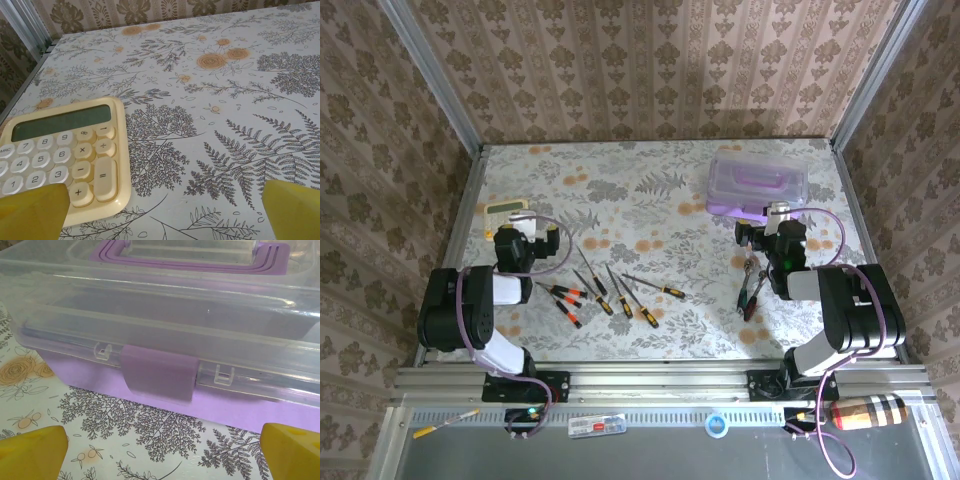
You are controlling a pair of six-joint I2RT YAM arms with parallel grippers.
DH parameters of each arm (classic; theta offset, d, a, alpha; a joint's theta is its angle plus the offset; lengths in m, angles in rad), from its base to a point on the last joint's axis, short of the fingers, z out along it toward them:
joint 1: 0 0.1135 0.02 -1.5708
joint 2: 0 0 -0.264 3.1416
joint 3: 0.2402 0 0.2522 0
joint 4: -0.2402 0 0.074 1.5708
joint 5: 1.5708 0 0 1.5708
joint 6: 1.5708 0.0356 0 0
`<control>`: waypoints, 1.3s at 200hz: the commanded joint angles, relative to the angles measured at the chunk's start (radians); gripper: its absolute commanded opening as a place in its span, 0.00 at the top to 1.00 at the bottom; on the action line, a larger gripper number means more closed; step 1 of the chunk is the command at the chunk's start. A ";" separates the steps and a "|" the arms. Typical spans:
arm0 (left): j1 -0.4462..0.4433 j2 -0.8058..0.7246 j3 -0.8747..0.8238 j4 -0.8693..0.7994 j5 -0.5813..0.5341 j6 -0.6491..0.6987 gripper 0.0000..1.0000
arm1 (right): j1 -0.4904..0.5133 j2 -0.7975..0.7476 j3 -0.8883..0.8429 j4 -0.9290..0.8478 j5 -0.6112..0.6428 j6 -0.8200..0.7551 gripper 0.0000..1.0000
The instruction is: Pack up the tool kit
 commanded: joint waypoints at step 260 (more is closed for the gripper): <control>-0.020 -0.008 0.011 0.007 -0.046 -0.001 0.00 | 0.011 -0.012 -0.008 0.007 0.020 -0.001 0.00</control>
